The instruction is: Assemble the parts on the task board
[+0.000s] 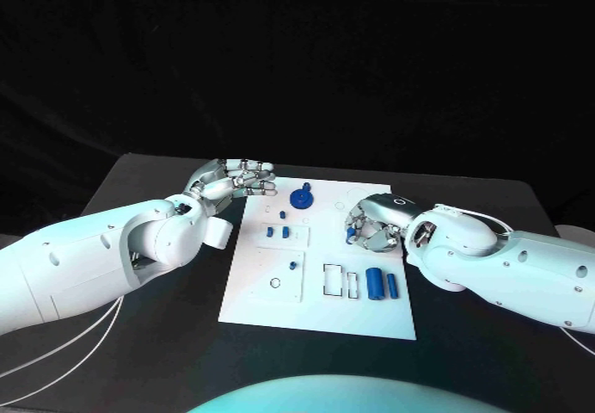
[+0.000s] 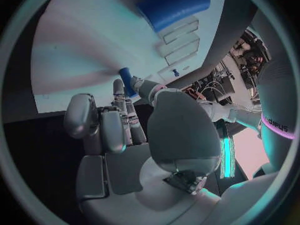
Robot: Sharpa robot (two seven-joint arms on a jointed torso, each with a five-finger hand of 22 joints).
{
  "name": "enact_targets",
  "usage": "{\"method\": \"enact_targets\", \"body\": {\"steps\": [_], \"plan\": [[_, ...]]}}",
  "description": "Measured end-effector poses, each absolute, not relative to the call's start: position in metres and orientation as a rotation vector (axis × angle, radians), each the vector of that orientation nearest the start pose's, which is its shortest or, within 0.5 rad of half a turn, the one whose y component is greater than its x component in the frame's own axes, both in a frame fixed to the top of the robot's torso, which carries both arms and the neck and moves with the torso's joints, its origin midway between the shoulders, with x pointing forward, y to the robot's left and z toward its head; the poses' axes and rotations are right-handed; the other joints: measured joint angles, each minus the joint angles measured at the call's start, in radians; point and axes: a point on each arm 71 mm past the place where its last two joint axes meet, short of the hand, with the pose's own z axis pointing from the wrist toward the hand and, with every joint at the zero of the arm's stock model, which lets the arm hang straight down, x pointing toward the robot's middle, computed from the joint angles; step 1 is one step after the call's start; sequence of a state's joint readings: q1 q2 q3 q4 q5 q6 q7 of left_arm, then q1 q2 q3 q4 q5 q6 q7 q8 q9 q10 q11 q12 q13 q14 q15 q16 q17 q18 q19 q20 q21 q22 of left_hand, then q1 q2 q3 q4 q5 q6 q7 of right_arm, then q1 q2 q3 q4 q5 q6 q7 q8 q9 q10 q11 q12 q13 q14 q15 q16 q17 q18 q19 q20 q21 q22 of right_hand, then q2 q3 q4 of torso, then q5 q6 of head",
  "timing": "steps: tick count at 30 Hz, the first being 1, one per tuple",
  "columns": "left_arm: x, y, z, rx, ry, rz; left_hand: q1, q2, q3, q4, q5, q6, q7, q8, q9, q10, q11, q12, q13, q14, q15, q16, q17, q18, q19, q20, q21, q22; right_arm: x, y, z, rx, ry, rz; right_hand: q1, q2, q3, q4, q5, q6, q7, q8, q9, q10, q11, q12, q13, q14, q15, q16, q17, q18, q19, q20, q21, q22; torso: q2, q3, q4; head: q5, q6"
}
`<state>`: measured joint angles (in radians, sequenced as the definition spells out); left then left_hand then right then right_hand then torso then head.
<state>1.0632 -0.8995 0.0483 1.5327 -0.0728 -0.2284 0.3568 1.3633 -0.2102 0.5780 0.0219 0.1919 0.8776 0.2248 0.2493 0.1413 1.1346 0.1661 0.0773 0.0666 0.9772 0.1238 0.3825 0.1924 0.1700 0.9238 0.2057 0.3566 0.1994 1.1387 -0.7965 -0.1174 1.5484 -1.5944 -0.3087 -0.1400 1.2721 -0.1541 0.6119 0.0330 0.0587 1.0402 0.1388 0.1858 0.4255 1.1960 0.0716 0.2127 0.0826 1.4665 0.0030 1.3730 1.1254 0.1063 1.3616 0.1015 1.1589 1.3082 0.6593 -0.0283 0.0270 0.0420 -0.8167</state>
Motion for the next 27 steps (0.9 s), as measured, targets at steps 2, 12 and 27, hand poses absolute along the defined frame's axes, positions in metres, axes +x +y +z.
{"method": "enact_targets", "body": {"steps": [2, 12, 27], "plan": [[0.472, 0.231, -0.211, -1.154, 1.484, -1.554, 0.0, 0.0, 0.0, 0.0, 0.0, 0.0, 0.0, 0.0, 0.0, 0.0, 0.0, 0.0, 0.0, 0.0, 0.0, 0.0, 0.0, 0.0, 0.0, 0.0, 0.0, 0.0, 0.452, -0.168, -0.235, -0.315, 1.738, 0.635, 0.002, 0.004, 0.001, -0.001, 0.006, 0.005, -0.005, 0.004, 0.002, 0.005, -0.005, 0.0, 0.001, -0.001, -0.006, 0.001, 0.006, 0.0, 0.001, -0.001, 0.005, 0.0, 0.0, 0.0003, 0.0, 0.001, 0.0], [0.473, 0.231, -0.211, -1.154, 1.482, -1.553, 0.0, 0.0, 0.0, 0.0, 0.0, 0.0, 0.0, 0.0, 0.0, 0.0, 0.0, 0.0, 0.0, 0.0, 0.0, 0.0, 0.0, 0.0, 0.0, 0.0, 0.0, 0.0, 0.442, -0.169, -0.219, -0.258, 1.68, 0.693, 0.002, 0.012, 0.004, -0.004, 0.009, 0.007, -0.007, 0.01, 0.008, 0.012, -0.005, 0.0, 0.001, 0.0, -0.007, 0.005, 0.015, 0.0, 0.005, -0.005, 0.012, 0.0, -0.001, -0.0001, -0.0013, 0.002, 0.005], [0.473, 0.229, -0.212, -1.154, 1.482, -1.554, 0.0, 0.0, 0.0, 0.0, 0.004, 0.0, 0.0, 0.0, 0.0, 0.0, 0.0, 0.0, 0.0, 0.0, 0.0, 0.0, 0.0, 0.0, 0.0, 0.0, -0.004, -0.001, 0.417, -0.126, -0.201, -0.202, 1.635, 0.894, 0.002, 0.012, 0.004, -0.004, 0.015, 0.006, -0.007, 0.009, 0.011, 0.012, -0.005, -0.004, 0.001, 0.0, -0.007, 0.005, 0.015, 0.0, 0.005, -0.005, 0.012, 0.0, -0.001, 0.0004, -0.0013, 0.013, 0.012]]}}
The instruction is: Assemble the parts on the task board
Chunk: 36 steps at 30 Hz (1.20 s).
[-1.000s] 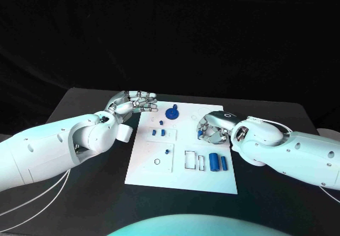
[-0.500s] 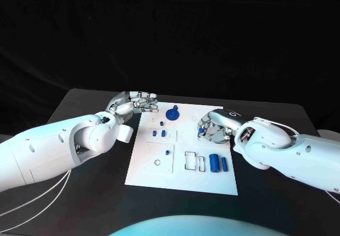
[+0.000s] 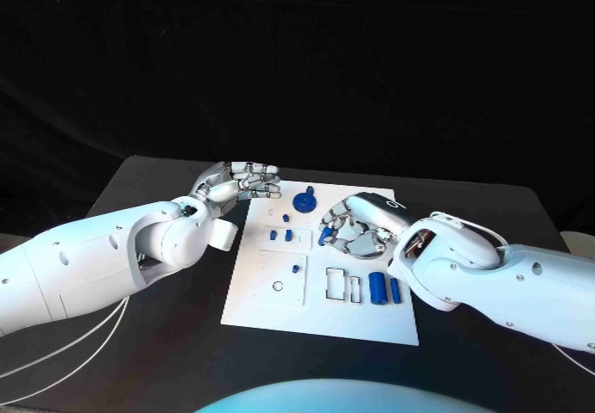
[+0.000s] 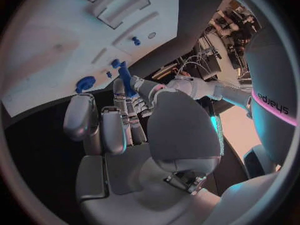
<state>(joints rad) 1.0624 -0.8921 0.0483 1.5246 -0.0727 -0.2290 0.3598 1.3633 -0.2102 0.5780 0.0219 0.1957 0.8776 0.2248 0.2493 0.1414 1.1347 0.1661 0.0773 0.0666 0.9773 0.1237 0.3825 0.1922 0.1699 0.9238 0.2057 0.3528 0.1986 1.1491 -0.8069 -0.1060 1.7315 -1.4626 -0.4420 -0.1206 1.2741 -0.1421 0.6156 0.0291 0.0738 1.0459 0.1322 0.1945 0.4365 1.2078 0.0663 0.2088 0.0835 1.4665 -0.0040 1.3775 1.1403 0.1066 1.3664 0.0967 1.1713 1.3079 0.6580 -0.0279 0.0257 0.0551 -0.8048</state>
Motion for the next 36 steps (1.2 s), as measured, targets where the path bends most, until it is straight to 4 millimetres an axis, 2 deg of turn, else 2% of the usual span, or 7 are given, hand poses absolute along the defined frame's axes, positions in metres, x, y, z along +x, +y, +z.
{"method": "enact_targets", "body": {"steps": [5, 10, 16, 31, 36], "plan": [[0.474, 0.228, -0.213, -1.155, 1.483, -1.556, 0.0, 0.0, 0.0, 0.0, 0.0, 0.0, 0.0, 0.0, 0.0, 0.0, 0.0, 0.0, 0.0, 0.0, 0.0, 0.0, 0.0, 0.0, 0.0, 0.0, 0.0, 0.0, 0.41, -0.103, -0.205, -0.207, 1.641, 0.96, 0.0, 0.0, 0.0, 0.0, 0.0, -0.002, -0.001, -0.001, 0.002, 0.0, 0.0, -0.004, 0.0, 0.0, 0.0, 0.003, 0.0, 0.0, 0.0, 0.0, 0.0, 0.0, 0.0, -0.0011, 0.0028, 0.004, 0.0], [0.474, 0.228, -0.213, -1.155, 1.484, -1.557, 0.0, 0.0, 0.0, 0.0, 0.0, 0.0, 0.0, 0.0, 0.0, 0.0, 0.0, 0.0, 0.0, 0.0, 0.0, 0.0, 0.0, 0.0, 0.0, 0.0, 0.0, 0.0, 0.402, -0.084, -0.216, -0.209, 1.663, 1.014, 0.0, 0.0, 0.0, 0.0, 0.0, -0.003, 0.0, 0.003, 0.002, 0.0, 0.0, -0.004, 0.0, 0.0, 0.0, 0.004, 0.0, 0.0, 0.0, 0.0, 0.0, 0.0, 0.002, -0.0009, 0.0018, 0.016, 0.0], [0.473, 0.226, -0.213, -1.154, 1.486, -1.56, 0.0, 0.0, 0.0, 0.0, 0.0, 0.0, 0.0, 0.0, 0.0, -0.004, 0.004, 0.0, 0.0, 0.0, 0.0, 0.0, 0.001, 0.0, 0.004, 0.004, 0.0, 0.0, 0.394, -0.069, -0.231, -0.222, 1.687, 1.05, 0.0, 0.0, 0.0, 0.0, 0.006, -0.006, -0.001, 0.003, 0.001, 0.0, 0.0, -0.004, 0.0, 0.0, 0.0, 0.004, 0.001, 0.0, 0.0, 0.0, 0.0, 0.0, 0.003, -0.0008, 0.0, 0.022, -0.003], [0.473, 0.226, -0.213, -1.154, 1.487, -1.562, 0.0, 0.0, 0.0, 0.0, 0.0, 0.0, 0.0, 0.0, 0.0, -0.004, 0.004, 0.0, 0.0, 0.0, 0.0, 0.0, 0.001, 0.0, 0.004, 0.004, 0.0, -0.001, 0.386, -0.051, -0.253, -0.274, 1.708, 1.066, 0.0, 0.0, 0.003, -0.003, 0.011, -0.006, 0.004, 0.002, 0.001, 0.0, 0.0, -0.008, 0.0, 0.0, 0.0, 0.003, 0.001, 0.0, 0.0, 0.0, 0.0, 0.0, 0.002, -0.0011, 0.0012, 0.035, -0.012], [0.473, 0.226, -0.213, -1.154, 1.488, -1.563, 0.0, 0.0, 0.0, 0.0, 0.0, 0.0, 0.0, 0.0, 0.0, -0.004, 0.004, 0.0, 0.0, 0.0, 0.0, 0.0, 0.001, 0.0, 0.004, 0.004, 0.0, -0.001, 0.385, -0.049, -0.261, -0.281, 1.725, 1.061, 0.0, 0.0, 0.003, -0.003, 0.011, -0.006, 0.004, 0.001, 0.003, 0.0, 0.0, -0.008, 0.0, 0.0, 0.0, 0.003, 0.001, 0.0, 0.0, 0.0, 0.0, 0.0, 0.002, -0.0011, 0.0012, 0.035, -0.015]]}}
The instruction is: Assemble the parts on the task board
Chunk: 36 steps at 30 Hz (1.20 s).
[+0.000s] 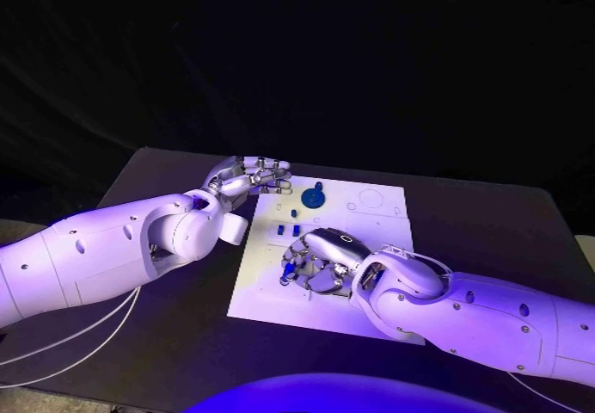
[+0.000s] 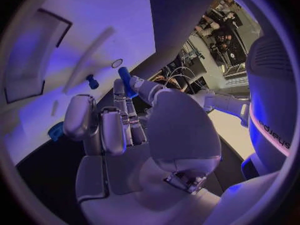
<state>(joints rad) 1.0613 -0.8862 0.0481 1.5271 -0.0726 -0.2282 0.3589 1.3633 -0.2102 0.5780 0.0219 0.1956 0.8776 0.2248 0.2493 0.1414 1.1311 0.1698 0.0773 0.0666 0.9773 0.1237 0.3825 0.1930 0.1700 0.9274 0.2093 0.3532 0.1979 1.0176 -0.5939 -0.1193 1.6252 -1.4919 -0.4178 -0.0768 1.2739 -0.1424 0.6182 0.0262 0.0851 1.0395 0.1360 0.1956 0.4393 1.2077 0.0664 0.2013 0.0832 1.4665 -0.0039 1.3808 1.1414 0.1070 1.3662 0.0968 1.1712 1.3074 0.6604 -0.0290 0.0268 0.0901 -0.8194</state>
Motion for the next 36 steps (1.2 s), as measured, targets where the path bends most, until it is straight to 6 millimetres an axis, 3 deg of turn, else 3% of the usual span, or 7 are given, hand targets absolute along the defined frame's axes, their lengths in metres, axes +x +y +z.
{"method": "enact_targets", "body": {"steps": [36], "plan": [[0.473, 0.226, -0.213, -1.155, 1.489, -1.562, 0.0, 0.0, 0.0, 0.0, 0.0, 0.0, 0.0, 0.0, -0.001, 0.0, 0.0, 0.004, 0.0, 0.0, 0.0, 0.0, 0.002, 0.0, 0.0, 0.0, -0.004, -0.002, 0.385, -0.042, -0.272, -0.305, 1.735, 0.998, 0.0, 0.0, 0.003, -0.003, 0.004, -0.002, -0.002, 0.001, 0.001, 0.004, 0.003, 0.0, 0.001, 0.0, 0.0, 0.004, 0.009, 0.0, 0.004, -0.004, 0.0, 0.001, 0.0, 0.0004, -0.0002, 0.002, -0.008]]}}
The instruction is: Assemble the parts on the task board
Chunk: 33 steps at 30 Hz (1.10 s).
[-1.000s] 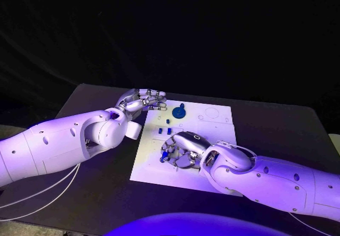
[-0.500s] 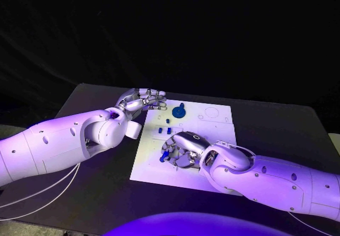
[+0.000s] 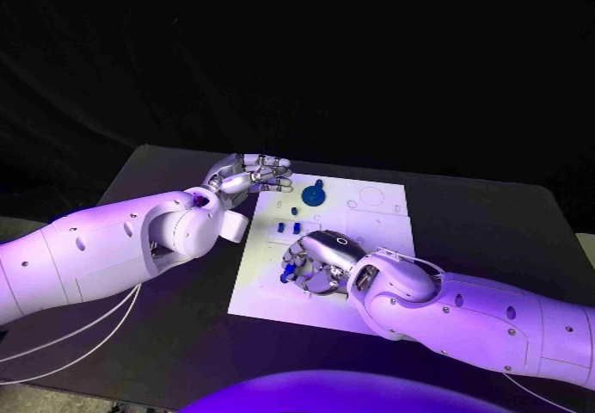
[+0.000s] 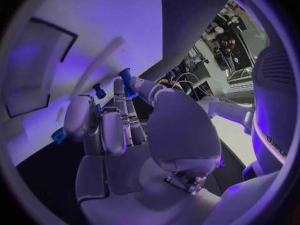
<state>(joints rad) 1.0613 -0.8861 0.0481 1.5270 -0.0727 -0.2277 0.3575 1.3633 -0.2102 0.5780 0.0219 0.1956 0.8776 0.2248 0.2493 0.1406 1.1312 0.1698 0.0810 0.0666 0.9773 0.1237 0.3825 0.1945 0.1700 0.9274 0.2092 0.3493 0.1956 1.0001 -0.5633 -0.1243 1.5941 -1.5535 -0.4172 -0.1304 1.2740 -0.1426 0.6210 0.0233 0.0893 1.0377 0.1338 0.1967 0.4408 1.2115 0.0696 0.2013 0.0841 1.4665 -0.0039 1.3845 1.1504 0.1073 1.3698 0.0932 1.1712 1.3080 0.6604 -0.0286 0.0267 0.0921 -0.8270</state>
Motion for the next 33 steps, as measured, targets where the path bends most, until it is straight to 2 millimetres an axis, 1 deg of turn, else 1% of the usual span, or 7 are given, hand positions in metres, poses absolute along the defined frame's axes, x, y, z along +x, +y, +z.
{"method": "enact_targets", "body": {"steps": [4, 7, 11, 17, 24, 29, 33], "plan": [[0.4727, 0.2256, -0.2127, -1.155, 1.489, -1.562, 0.0, 0.0, 0.0, 0.0, 0.0, 0.0, 0.0, 0.0, 0.0, 0.0, 0.0, 0.0, 0.0, 0.0, 0.0, 0.0, 0.0, 0.0, 0.0, 0.0, 0.0, 0.0, 0.3842, -0.041, -0.2722, -0.316, 1.737, 0.992, 0.0, 0.0, 0.0, 0.0, 0.0, 0.0, 0.0, -0.001, 0.001, 0.004, -0.003, -0.004, 0.0, 0.0, 0.0, 0.0, -0.004, 0.0, 0.0, 0.0, 0.0, 0.0, 0.0, -0.0002, 0.0, 0.001, 0.0], [0.4726, 0.2256, -0.2127, -1.155, 1.489, -1.562, 0.0, 0.0, 0.0, 0.0, 0.0, 0.0, 0.0, 0.0, 0.0, 0.0, 0.0, 0.0, 0.0, 0.0, 0.0, 0.0, 0.0, 0.0, 0.0, 0.0, 0.0, 0.0, 0.3835, -0.0395, -0.2723, -0.33, 1.742, 0.987, -0.011, -0.011, -0.003, -0.003, 0.0, 0.0, 0.0, 0.002, 0.007, 0.004, -0.004, -0.009, 0.001, 0.0, 0.0, 0.0, -0.007, 0.0, 0.0, 0.0, 0.0, 0.0, -0.001, -0.0006, 0.0, 0.001, -0.001], [0.4726, 0.2258, -0.2127, -1.155, 1.489, -1.562, 0.0, 0.0, 0.0, 0.0, 0.0, 0.0, 0.0, 0.0, 0.0, 0.0, 0.0, 0.0, 0.0, 0.0, 0.0, 0.0, 0.0, 0.0, 0.0, 0.0, 0.0, 0.0, 0.3829, -0.0377, -0.2719, -0.35, 1.747, 0.983, -0.022, -0.022, -0.013, -0.001, 0.004, -0.017, 0.01, 0.004, 0.004, 0.004, -0.003, -0.014, 0.004, 0.0, 0.0, 0.0, -0.011, 0.0, 0.0, 0.0, -0.008, 0.0, -0.001, -0.0007, 0.0, 0.0, -0.001], [0.4726, 0.2258, -0.2127, -1.155, 1.489, -1.562, 0.0, 0.0, 0.0, 0.0, 0.0, 0.0, 0.0, 0.0, 0.0, 0.0, 0.0, 0.0, 0.0, 0.0, 0.0, 0.0, 0.0, 0.0, 0.0, 0.0, 0.0, 0.0, 0.382, -0.0377, -0.2734, -0.366, 1.756, 0.973, -0.033, -0.033, -0.02, -0.003, 0.01, -0.058, 0.02, -0.026, -0.009, 0.008, 0.001, -0.014, 0.014, 0.0, 0.0, 0.0, -0.011, 0.0, -0.004, 0.004, -0.008, 0.0, -0.001, -0.0006, -0.0001, -0.001, -0.001], [0.4726, 0.226, -0.2128, -1.155, 1.49, -1.561, 0.0, 0.0, 0.0, 0.0, 0.0, 0.0, 0.0, 0.0, 0.0, 0.0, 0.0, 0.0, 0.0, 0.0, 0.0, 0.0, 0.0, 0.0, 0.0, 0.0, 0.0, 0.0, 0.3811, -0.04, -0.2739, -0.364, 1.753, 0.964, -0.038, -0.038, -0.028, -0.011, 0.014, -0.113, 0.009, -0.058, -0.021, 0.017, -0.001, 0.001, 0.034, 0.0, 0.0, 0.0, -0.011, 0.0, -0.004, 0.004, -0.008, 0.0, -0.001, 0.0, -0.0003, -0.002, 0.002], [0.4726, 0.2259, -0.2128, -1.156, 1.491, -1.562, -0.004, 0.004, 0.0, 0.0, 0.0, 0.0, 0.0, 0.0, 0.0, 0.0, 0.0, 0.0, 0.0, 0.0, 0.0, 0.0, 0.001, 0.0, 0.0, 0.0, 0.0, -0.001, 0.3799, -0.0406, -0.2725, -0.354, 1.74, 0.97, -0.045, -0.044, -0.038, -0.01, 0.014, -0.175, 0.01, -0.092, -0.035, 0.022, -0.007, 0.012, 0.05, -0.002, -0.009, 0.0, -0.011, 0.0, -0.004, 0.004, -0.008, 0.0, 0.0, 0.0009, -0.0004, -0.003, 0.002], [0.4726, 0.226, -0.2129, -1.156, 1.492, -1.561, -0.004, 0.004, 0.0, 0.0, 0.0, 0.0, 0.0, 0.0, 0.0, 0.0, 0.0, 0.0, 0.0, 0.0, 0.0, 0.0, 0.001, 0.0, 0.0, 0.0, 0.0, -0.001, 0.3777, -0.0421, -0.2699, -0.338, 1.721, 0.983, -0.05, -0.05, -0.05, -0.011, 0.021, -0.238, 0.003, -0.125, -0.048, 0.02, -0.013, 0.029, 0.071, 0.002, -0.013, 0.0, -0.009, 0.0, 0.004, -0.004, -0.008, 0.0, 0.0, 0.0012, -0.0008, -0.004, 0.003]]}}
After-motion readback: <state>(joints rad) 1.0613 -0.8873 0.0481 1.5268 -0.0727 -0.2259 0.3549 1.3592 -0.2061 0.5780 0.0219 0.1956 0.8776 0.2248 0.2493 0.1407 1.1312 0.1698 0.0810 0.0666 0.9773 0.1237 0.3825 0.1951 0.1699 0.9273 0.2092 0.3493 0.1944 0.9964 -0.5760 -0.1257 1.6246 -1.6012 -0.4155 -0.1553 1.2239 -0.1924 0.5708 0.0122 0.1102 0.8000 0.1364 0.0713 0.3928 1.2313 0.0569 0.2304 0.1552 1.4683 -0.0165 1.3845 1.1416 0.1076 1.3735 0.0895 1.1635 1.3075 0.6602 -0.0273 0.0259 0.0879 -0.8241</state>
